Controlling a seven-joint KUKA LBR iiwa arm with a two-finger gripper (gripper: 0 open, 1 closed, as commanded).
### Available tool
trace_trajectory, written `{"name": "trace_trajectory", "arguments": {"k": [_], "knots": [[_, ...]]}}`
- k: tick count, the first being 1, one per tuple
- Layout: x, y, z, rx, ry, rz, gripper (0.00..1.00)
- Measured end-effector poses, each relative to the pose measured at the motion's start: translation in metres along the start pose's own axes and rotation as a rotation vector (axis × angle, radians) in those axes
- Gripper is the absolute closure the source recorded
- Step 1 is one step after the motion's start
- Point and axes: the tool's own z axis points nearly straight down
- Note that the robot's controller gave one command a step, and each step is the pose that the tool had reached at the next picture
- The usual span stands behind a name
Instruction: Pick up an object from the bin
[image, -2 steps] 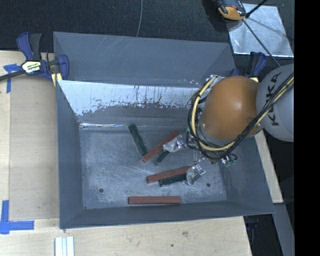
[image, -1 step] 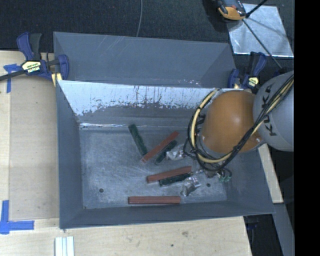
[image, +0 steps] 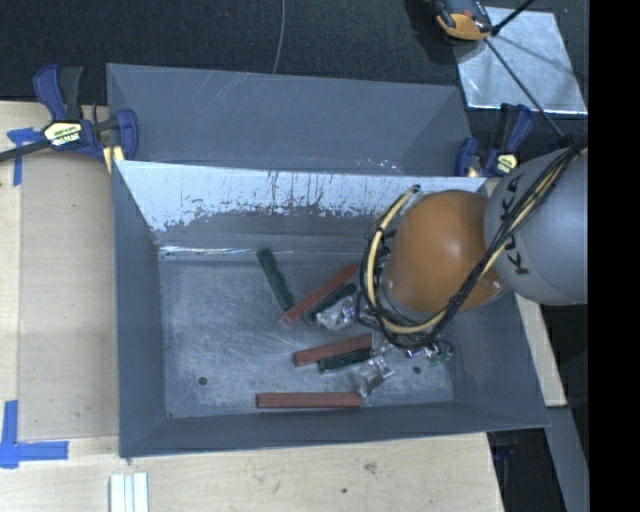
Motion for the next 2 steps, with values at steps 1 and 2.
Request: {"name": "trace_trajectory", "arguments": {"k": [1, 2], "knots": [[0.0118, 0.0126, 0.0088, 0.002, -0.019, 0.379, 1.0], [0.0118, 0.0125, 0.0088, 0.002, -0.019, 0.378, 1.0]]}}
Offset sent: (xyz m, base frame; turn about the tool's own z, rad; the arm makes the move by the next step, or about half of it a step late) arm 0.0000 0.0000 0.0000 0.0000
